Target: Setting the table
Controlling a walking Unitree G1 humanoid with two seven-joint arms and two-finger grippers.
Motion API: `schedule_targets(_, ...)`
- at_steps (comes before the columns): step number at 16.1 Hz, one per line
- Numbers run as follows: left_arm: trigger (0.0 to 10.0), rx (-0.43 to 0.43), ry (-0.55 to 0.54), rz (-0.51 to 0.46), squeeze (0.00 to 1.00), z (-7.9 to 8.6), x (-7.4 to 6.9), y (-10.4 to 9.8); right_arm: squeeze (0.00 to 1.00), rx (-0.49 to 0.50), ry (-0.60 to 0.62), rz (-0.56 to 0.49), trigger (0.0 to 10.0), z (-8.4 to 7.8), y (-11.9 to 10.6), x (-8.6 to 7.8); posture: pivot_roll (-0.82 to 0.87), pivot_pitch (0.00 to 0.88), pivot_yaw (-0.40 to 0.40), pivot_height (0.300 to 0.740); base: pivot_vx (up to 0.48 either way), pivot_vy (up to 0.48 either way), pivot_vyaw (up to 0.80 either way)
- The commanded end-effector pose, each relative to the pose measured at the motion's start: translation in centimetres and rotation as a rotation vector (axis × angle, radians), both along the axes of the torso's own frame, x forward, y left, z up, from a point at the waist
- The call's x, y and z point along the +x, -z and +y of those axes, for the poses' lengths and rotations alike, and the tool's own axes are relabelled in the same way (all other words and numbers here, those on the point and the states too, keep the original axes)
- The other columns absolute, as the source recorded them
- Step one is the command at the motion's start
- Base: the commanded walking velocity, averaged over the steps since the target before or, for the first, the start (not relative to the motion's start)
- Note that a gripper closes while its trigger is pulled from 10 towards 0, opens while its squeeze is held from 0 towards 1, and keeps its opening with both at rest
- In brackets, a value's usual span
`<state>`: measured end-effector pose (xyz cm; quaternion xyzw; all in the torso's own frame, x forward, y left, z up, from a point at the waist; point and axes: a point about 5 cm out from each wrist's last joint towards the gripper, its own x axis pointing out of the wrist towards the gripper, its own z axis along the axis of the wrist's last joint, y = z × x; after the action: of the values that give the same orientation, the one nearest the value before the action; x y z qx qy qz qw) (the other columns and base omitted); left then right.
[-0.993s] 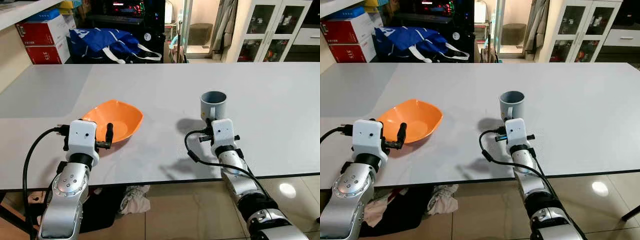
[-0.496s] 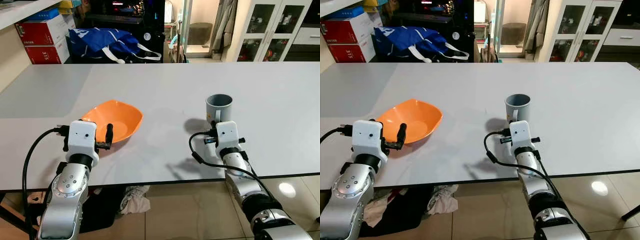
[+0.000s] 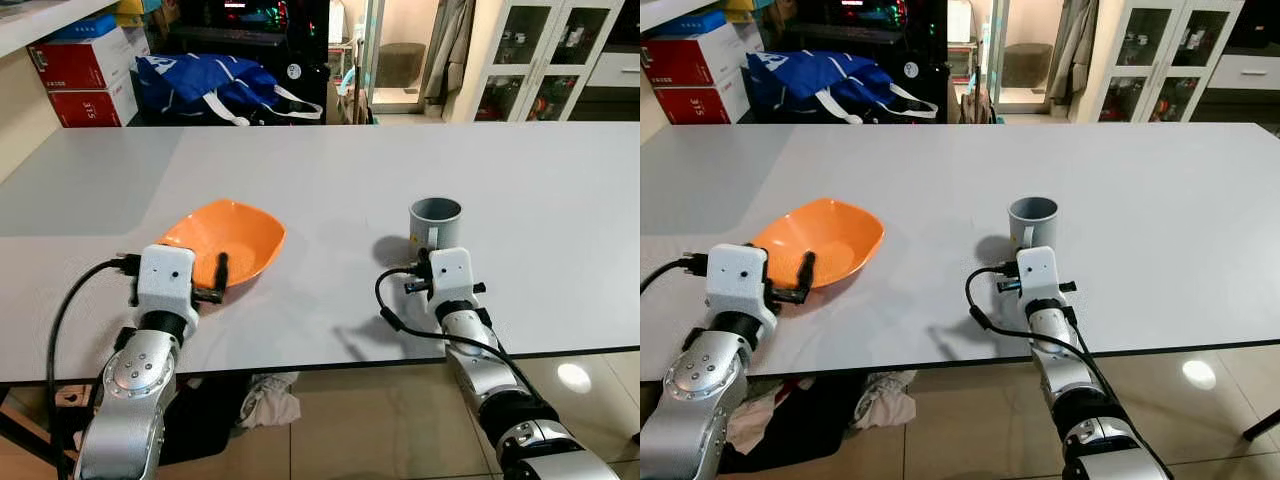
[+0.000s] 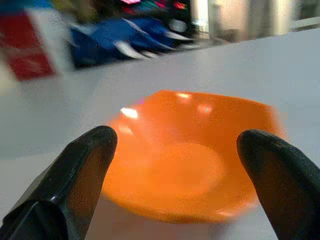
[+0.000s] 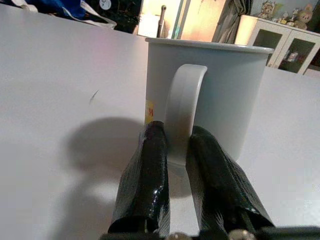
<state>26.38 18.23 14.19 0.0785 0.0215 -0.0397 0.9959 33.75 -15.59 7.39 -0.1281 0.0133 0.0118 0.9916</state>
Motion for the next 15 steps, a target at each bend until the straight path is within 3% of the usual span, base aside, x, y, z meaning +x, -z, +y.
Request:
schedule_targets(1, 10.0, -0.052, 0.153, 0.035, 0.0, -2.0, -0.3, -0.1, 0.0, 0.018, 0.006, 0.002, 0.0, 0.1, -0.2, 0.2, 0.09, 0.0, 0.037, 0.736, 0.0, 0.0, 0.0)
schedule_targets(4, 10.0, -0.015, 0.348, 0.027, 0.0, -3.4, -0.2, -1.9, 0.0, 0.015, 0.001, -0.001, 0.0, 0.3, -0.2, 0.3, 0.09, 0.0, 0.038, 0.736, 0.0, 0.0, 0.0)
schedule_targets(5, 10.0, -0.002, 0.455, 0.041, 0.0, -3.4, -0.3, -3.5, 0.0, 0.015, -0.001, -0.002, 0.0, 0.4, -0.3, 0.4, 0.09, 0.0, 0.043, 0.736, 0.0, 0.0, 0.0)
schedule_targets(6, 10.0, -0.001, 0.47, 0.047, 0.0, -3.3, -0.3, -3.8, 0.0, 0.014, -0.001, -0.002, 0.0, 0.4, -0.3, 0.4, 0.09, 0.0, 0.043, 0.736, 0.0, 0.0, 0.0)
schedule_targets(8, 10.0, -0.063, 0.576, 0.107, 0.0, -4.4, -0.4, -4.7, 0.0, 0.017, 0.0, 0.004, 0.0, 0.4, -0.3, 0.5, 0.1, 0.0, 0.045, 0.736, 0.0, 0.0, 0.0)
schedule_targets(11, 10.0, -0.162, 0.651, 0.181, 0.0, -5.9, -0.2, -4.6, 0.0, 0.016, 0.002, 0.015, 0.0, 0.4, -0.3, 0.7, 0.1, 0.0, 0.048, 0.736, 0.0, 0.0, 0.0)
schedule_targets(15, 10.0, -0.206, 0.701, 0.248, 0.0, -6.9, -0.1, -4.9, 0.0, 0.01, -0.001, 0.028, 0.0, 0.3, -0.3, 0.9, 0.1, 0.0, 0.051, 0.736, 0.0, 0.0, 0.0)
